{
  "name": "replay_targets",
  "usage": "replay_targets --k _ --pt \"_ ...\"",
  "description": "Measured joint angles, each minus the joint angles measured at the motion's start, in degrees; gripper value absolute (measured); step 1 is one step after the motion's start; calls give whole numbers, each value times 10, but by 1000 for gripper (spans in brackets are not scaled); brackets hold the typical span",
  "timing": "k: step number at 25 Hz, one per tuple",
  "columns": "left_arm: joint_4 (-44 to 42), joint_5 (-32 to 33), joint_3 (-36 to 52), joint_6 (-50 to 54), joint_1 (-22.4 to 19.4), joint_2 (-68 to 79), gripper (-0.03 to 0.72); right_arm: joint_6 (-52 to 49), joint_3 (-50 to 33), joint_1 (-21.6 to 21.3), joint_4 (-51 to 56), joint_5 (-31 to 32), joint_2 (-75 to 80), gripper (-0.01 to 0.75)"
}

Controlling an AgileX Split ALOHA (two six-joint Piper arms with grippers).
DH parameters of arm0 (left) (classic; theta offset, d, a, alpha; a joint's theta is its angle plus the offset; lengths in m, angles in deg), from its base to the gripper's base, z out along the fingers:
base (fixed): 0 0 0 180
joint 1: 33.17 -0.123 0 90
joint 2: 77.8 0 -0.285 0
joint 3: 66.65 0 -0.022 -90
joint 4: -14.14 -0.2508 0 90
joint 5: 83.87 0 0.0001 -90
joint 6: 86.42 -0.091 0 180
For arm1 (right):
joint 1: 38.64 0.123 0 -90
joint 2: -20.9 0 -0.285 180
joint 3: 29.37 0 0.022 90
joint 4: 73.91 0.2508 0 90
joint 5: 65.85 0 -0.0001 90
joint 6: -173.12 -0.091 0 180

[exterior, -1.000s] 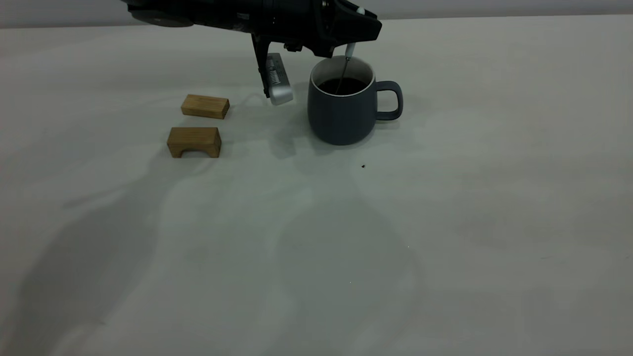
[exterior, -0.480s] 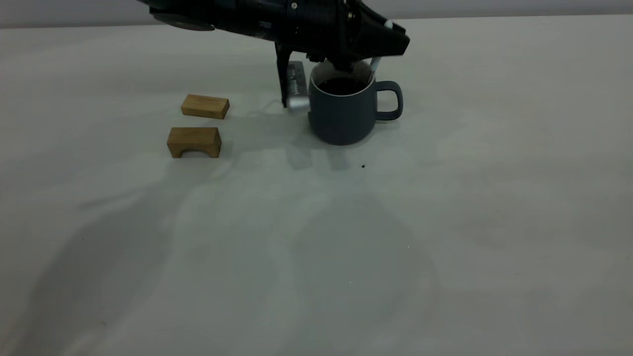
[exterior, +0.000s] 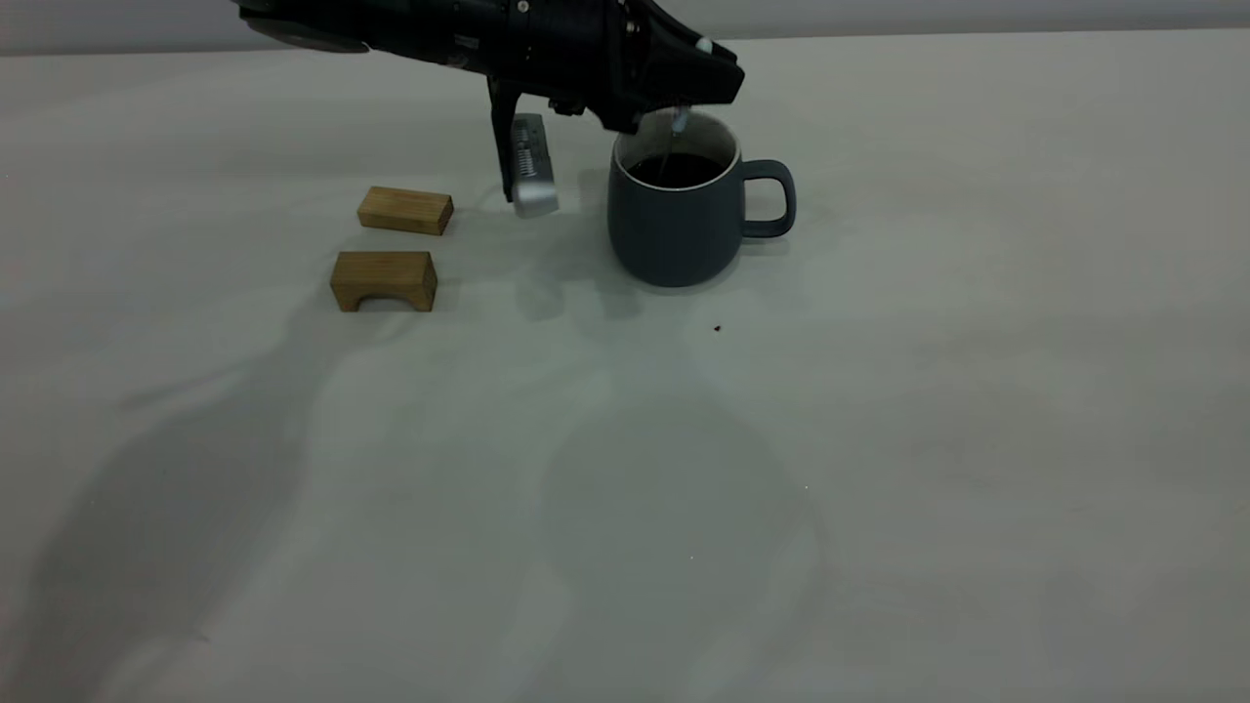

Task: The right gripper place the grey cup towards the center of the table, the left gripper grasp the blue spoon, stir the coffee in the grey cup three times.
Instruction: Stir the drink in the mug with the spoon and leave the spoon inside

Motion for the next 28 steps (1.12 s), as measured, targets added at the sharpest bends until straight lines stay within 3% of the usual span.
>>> replay_targets --k 3,12,28 --pt "39 -8 -1 -1 8 8 147 0 0 0 0 0 0 471" --pt "41 4 -1 -1 26 15 147 0 0 0 -1 0 0 471" --pt "-14 47 -2 -1 -6 15 149 0 0 0 -2 0 0 471"
